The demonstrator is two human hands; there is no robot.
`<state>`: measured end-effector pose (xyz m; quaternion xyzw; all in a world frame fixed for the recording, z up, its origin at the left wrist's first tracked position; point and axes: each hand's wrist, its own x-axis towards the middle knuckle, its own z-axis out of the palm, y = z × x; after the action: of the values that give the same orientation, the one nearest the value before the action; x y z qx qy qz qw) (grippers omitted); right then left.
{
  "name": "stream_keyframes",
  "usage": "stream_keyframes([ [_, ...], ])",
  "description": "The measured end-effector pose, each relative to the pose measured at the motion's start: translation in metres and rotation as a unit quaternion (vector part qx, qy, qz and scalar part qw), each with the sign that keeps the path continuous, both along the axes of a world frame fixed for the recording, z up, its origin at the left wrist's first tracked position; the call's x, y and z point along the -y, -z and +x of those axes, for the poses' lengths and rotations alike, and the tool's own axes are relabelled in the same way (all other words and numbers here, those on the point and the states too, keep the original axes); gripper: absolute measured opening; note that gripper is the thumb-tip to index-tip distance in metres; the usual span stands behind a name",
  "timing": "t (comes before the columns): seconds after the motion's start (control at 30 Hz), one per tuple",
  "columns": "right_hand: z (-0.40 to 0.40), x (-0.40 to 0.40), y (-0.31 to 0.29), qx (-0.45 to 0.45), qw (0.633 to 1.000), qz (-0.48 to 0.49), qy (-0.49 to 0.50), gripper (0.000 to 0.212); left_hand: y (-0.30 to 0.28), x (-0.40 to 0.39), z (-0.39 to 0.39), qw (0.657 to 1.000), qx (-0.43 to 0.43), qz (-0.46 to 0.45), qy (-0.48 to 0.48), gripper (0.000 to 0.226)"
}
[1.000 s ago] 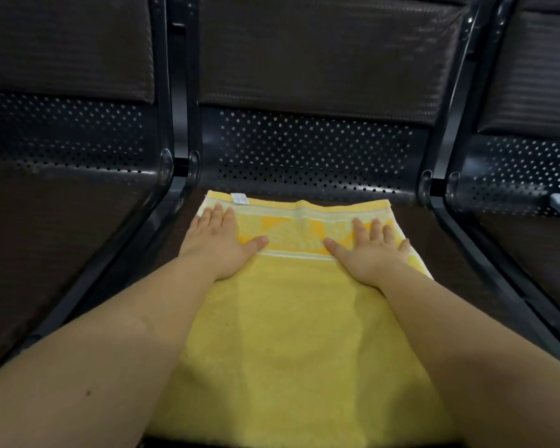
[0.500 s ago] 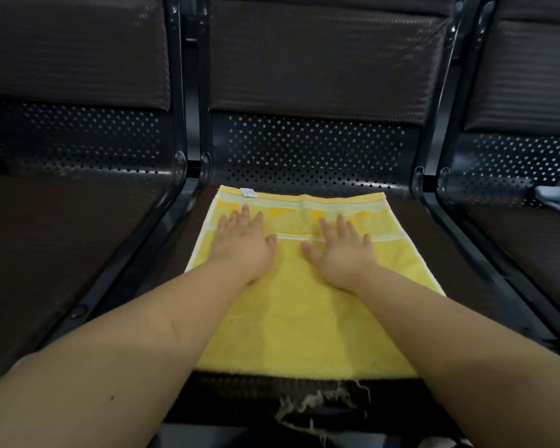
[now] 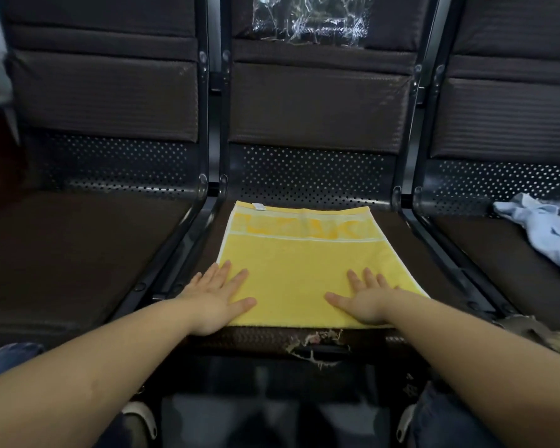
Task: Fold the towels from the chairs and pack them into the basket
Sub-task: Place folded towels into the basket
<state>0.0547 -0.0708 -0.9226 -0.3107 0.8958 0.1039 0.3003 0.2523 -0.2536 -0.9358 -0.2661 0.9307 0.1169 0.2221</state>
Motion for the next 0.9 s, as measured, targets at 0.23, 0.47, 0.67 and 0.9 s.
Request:
stream_keyframes([
  [0.23, -0.022, -0.055, -0.019, 0.029, 0.995, 0.023, 0.09, 0.097, -0.018, -0.003, 0.034, 0.996, 0.075, 0.008, 0.049, 0.076],
  [0.47, -0.025, -0.067, -0.03, -0.107, 0.991, -0.055, 0.06, 0.079, -0.024, 0.001, 0.046, 0.987, -0.106, -0.06, 0.103, 0.054],
  [0.67, 0.025, -0.044, -0.033, -0.057, 0.967, -0.224, -0.108, 0.052, -0.009, -0.015, 0.05, 0.959, -0.264, -0.035, 0.094, 0.029],
  [0.9, 0.075, -0.002, -0.013, -0.022, 0.931, -0.29, -0.22, 0.041, -0.005, -0.042, 0.023, 0.95, -0.297, 0.001, 0.094, 0.031],
])
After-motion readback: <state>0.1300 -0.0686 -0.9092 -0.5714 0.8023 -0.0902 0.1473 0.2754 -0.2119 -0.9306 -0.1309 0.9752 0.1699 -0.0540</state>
